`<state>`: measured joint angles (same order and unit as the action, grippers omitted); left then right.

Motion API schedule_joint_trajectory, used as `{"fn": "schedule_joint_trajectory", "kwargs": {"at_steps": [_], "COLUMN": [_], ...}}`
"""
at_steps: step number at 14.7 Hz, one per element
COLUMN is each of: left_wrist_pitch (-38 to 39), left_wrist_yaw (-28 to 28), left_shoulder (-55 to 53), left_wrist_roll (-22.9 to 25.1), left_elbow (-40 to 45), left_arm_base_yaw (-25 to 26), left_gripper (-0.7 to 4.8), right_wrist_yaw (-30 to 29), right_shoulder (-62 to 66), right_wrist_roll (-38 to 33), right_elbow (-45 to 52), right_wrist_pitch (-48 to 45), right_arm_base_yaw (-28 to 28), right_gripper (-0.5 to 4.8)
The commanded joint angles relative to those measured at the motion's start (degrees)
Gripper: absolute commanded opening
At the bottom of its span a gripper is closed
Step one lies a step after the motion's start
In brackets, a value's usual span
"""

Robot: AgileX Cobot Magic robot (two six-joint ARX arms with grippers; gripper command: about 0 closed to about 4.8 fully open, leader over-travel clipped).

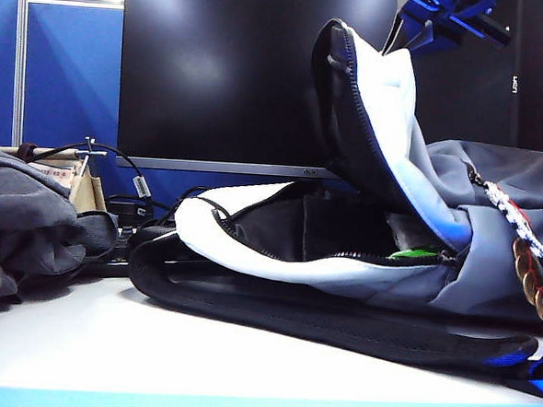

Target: Put the gray clothes into the backpack.

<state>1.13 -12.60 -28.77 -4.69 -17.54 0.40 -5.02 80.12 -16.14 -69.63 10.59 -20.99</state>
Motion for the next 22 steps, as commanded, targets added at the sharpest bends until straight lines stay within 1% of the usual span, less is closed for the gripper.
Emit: {"fn": "schedule_joint_trajectory", "kwargs": {"at_steps": [1, 2, 3, 4, 5, 6, 7, 8, 10, 11, 12, 14, 15, 16, 17, 18, 20, 21, 22], "left_wrist_pitch": [2.4, 3.69, 7.06, 9.51, 6.8, 0.13, -6.25, -18.34, -31.34, -38.91, -47.74, -62.66, -69.2, -74.66, -79.54, -84.87, -84.78, -84.78, -84.78], "left_wrist_yaw": [2.38, 0.83, 1.01, 5.31, 8.98, 12.17, 12.66, 12.68, 12.57, 11.39, 6.62, -6.29, -10.91, -15.61, -19.12, -22.38, -27.21, -28.87, -30.69], "left_shoulder": [-0.61, -0.48, -0.5, -0.79, -2.01, -4.9, -8.09, -16.39, -32.94, -41.51, -50.1, -60.76, -63.01, -63.32, -63.28, -62.77, -60.0, -58.36, -57.02], "left_wrist_roll": [-0.22, -0.5, -0.9, -0.61, -0.07, -0.22, -0.59, -3.43, -3.96, -5.53, -6.91, -11.8, -13.84, -16.48, -19.45, -25.51, -37.27, -41.31, -42.77], "left_elbow": [-0.11, -0.11, -0.11, 0.24, 1.64, 3.93, 5.86, 7.93, 7.43, 6.86, 5.9, 3.34, 2.4, 1.33, 0.68, -0.68, -4.63, -7.21, -10.1], "left_arm_base_yaw": [-0.2, -0.28, -0.68, -0.98, -1.03, -1.01, -1.01, -1.01, -1.01, -1.01, -1.03, -1.14, -1.49, -1.49, -1.44, -1.44, -1.6, -2.54, -4.35], "left_gripper": [4.79, 4.79, 4.79, 4.79, 4.79, 4.79, 4.79, 4.79, 4.79, 4.79, 4.79, 0.11, -0.03, -0.05, -0.05, -0.05, -0.05, -0.05, -0.05], "right_wrist_yaw": [-1.46, -1.66, -2.23, -3.56, -4.66, -5.42, -5.68, -6.88, -8.66, -9.09, -9.84, -10.38, -10.36, -10.36, -10.36, -10.38, -10.43, -10.38, -10.45], "right_shoulder": [-0.61, -0.61, -0.61, -0.61, -0.61, -0.63, -0.61, -0.63, -0.87, -1.22, -1.49, -2.25, -2.97, -3.56, -3.91, -4.22, -4.42, -4.5, -4.5], "right_wrist_roll": [-0.13, -0.13, -0.13, -0.15, -0.17, -0.15, -0.15, -0.15, -0.17, -0.2, -0.2, -0.35, -0.33, -0.33, -0.33, -0.37, -0.37, -0.37, -1.09], "right_elbow": [-0.74, -0.74, -0.72, -0.74, -0.74, -0.74, -0.74, -0.74, -0.74, -0.74, -0.74, -0.74, -0.74, -0.74, -0.74, -0.74, -0.74, -0.74, -0.74], "right_wrist_pitch": [-3.8, -3.78, -4.02, -4.66, -5.14, -5.38, -5.46, -5.42, -5.07, -4.7, -4.59, -3.69, -2.89, -2.67, -2.69, -2.84, -3.15, -3.58, -4.42], "right_arm_base_yaw": [0.11, 0.11, 0.11, 0.11, 0.11, 0.11, 0.11, 0.11, 0.11, 0.11, 0.11, 0.15, 0.66, 1.29, 1.75, 2.58, 3.1, 3.52, 3.52], "right_gripper": [-0.06, -0.06, -0.06, -0.06, -0.06, -0.06, -0.06, -0.06, -0.07, -0.07, -0.07, -0.07, -0.07, -0.07, -0.07, -0.07, -0.06, -0.06, -0.06]}}
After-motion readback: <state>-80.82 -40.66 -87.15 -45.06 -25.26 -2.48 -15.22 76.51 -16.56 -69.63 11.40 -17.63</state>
